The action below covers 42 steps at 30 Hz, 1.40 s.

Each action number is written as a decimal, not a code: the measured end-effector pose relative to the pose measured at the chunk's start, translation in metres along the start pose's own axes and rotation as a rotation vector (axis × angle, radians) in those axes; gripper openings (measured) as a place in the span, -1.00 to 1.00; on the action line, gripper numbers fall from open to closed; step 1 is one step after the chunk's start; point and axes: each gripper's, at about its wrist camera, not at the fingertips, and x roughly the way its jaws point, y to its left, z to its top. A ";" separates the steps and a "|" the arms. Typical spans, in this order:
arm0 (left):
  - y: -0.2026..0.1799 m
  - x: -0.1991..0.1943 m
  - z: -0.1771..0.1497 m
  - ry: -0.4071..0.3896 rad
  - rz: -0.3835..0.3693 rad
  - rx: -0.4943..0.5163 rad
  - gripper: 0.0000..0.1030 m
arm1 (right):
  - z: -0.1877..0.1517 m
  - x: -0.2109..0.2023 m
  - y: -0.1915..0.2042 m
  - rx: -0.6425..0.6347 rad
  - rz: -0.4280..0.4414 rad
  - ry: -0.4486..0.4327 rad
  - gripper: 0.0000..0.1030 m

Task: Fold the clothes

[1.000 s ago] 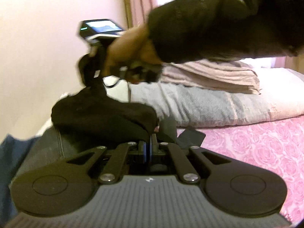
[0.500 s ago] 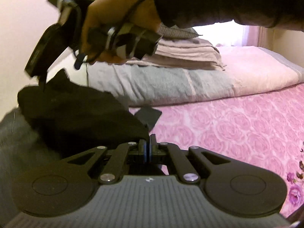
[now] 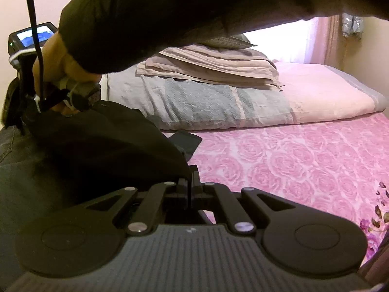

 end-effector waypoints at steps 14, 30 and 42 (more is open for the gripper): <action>-0.071 -0.029 0.019 -0.070 -0.049 0.162 -1.00 | -0.111 -0.261 -0.163 0.388 -0.042 -0.454 -0.94; -0.386 -0.012 -0.003 0.107 -0.384 0.390 -1.00 | -0.642 -0.546 -0.292 1.100 -0.380 -0.582 -0.97; -0.484 0.062 -0.001 0.223 -0.653 0.575 -1.00 | -0.890 -0.578 -0.269 1.624 -0.555 -0.485 -0.97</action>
